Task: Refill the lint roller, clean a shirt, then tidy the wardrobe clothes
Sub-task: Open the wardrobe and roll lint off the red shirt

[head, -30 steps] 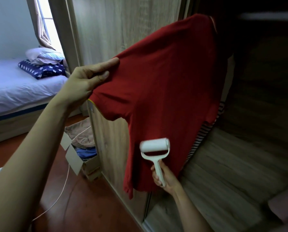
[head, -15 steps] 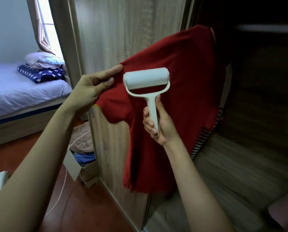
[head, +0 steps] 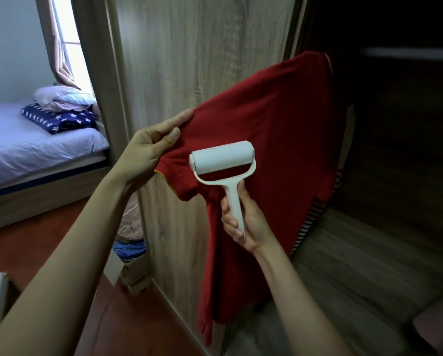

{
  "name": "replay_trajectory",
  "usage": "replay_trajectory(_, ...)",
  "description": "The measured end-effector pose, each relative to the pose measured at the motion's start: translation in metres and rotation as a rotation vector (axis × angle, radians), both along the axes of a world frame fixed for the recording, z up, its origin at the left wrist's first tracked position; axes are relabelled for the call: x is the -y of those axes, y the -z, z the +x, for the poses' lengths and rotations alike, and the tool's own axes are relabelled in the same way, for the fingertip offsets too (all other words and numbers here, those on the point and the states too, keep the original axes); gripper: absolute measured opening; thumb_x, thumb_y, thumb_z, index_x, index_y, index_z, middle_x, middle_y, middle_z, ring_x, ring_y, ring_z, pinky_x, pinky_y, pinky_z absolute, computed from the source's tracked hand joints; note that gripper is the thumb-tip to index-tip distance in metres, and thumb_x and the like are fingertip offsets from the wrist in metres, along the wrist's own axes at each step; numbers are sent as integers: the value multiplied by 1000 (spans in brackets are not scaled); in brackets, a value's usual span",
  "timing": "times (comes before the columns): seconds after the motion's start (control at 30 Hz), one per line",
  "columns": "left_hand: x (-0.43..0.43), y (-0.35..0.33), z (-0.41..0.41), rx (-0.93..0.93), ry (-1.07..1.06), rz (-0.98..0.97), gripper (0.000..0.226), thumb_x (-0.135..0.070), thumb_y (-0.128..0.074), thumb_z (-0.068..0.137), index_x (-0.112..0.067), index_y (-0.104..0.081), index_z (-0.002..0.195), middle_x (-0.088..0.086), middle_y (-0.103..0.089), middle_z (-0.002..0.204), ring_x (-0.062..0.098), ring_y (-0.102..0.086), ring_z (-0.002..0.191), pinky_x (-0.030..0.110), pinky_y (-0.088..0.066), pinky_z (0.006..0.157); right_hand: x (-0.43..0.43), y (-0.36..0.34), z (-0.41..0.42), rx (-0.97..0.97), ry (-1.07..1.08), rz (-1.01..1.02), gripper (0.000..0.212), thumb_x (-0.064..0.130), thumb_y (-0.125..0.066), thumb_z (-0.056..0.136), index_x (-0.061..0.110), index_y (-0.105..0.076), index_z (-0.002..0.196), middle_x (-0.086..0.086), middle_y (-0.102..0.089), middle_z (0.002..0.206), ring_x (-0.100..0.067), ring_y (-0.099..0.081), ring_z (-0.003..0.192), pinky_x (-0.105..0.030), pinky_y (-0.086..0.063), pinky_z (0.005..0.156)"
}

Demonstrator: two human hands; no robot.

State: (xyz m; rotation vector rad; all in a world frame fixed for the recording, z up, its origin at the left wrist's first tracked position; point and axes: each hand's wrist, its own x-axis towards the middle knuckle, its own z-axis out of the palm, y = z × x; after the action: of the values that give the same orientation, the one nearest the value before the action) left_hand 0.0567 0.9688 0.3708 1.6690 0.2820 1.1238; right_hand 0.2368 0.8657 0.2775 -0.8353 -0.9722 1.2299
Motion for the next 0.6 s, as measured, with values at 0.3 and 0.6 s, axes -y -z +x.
replay_trajectory(0.3,-3,5,0,10,40,-23,40,-6,-43,99,-7,-47,138,3,-55,139,15,-49,130,30,-36,111,5,13,3,-2,50,-55,56,65,-45,80,13,-59,65,1,-38,39,-7,-31,24,-11,-18,29)
replay_trajectory(0.6,8,19,7,26,37,-28,39,-8,-49,94,-13,-52,133,-6,-56,137,11,-48,131,25,-36,111,15,9,16,-164,124,0,55,62,-41,82,13,-60,66,1,-38,40,-6,-33,24,-9,-16,28)
